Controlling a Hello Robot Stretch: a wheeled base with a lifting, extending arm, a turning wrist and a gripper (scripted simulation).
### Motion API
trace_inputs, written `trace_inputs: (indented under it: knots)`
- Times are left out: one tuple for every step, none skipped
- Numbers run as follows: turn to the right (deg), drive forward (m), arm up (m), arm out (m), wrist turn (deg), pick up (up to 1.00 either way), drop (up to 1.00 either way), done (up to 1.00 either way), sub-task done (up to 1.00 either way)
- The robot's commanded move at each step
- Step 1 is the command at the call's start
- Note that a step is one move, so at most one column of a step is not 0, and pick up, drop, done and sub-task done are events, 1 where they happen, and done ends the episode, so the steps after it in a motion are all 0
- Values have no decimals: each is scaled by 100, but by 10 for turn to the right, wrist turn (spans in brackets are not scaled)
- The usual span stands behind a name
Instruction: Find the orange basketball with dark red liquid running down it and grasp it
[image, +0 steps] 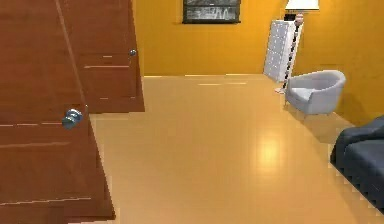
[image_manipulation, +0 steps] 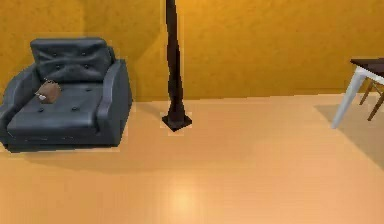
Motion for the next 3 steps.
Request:
trace_inputs:
  knots:
    - [0, 80, 0, 0, 0, 0, 0, 0, 0]
    - [0, 70, 0, 0, 0, 0, 0, 0, 0]
    - [-450, 0, 0, 0, 0, 0, 0, 0, 0]
